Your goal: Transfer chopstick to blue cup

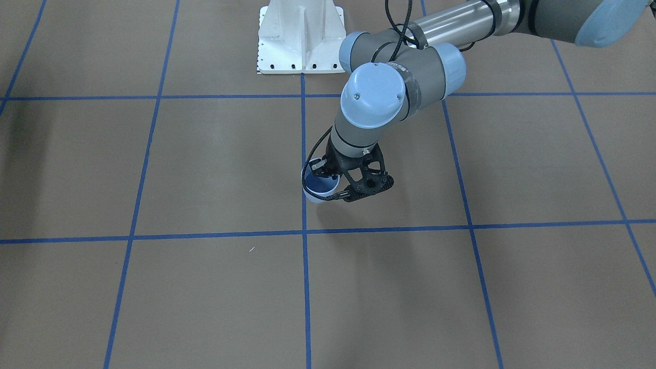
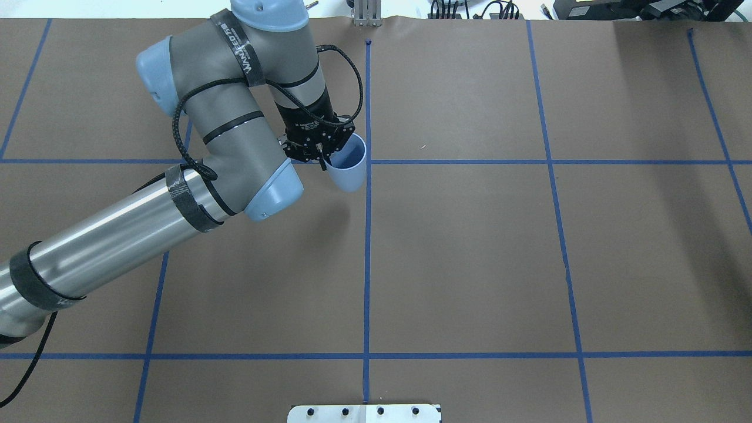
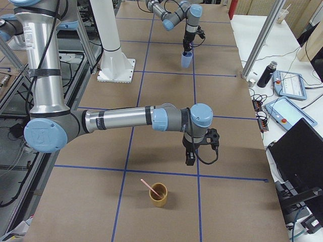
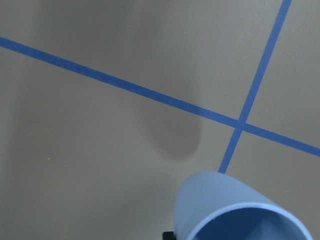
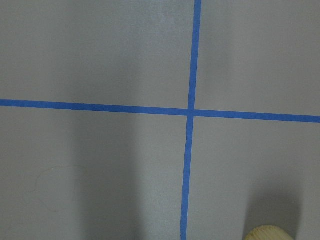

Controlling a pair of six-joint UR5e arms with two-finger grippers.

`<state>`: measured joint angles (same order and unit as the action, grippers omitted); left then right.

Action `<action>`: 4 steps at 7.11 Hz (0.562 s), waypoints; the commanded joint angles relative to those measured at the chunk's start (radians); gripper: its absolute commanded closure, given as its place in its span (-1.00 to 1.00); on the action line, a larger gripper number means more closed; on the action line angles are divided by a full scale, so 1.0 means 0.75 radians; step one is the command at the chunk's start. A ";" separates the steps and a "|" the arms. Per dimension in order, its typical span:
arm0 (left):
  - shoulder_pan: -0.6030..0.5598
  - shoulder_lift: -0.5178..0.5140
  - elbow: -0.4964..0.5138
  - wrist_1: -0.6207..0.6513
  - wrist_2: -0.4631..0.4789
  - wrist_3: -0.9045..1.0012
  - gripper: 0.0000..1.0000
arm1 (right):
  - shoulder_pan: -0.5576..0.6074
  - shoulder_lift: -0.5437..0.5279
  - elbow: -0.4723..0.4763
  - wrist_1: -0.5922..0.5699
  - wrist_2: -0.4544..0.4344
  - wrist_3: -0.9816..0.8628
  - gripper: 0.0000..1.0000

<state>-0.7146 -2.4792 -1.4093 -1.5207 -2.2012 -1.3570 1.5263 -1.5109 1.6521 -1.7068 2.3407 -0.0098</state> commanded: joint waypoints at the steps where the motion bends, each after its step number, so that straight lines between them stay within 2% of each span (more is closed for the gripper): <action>1: 0.032 -0.002 0.030 -0.048 0.010 -0.001 1.00 | 0.000 0.000 0.000 -0.001 0.002 0.001 -1.00; 4: 0.063 -0.018 0.055 -0.065 0.020 -0.005 1.00 | -0.002 0.002 -0.002 -0.001 0.013 0.001 -1.00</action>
<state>-0.6762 -2.4854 -1.3787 -1.5661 -2.1883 -1.3590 1.5256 -1.5108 1.6518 -1.7073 2.3491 -0.0092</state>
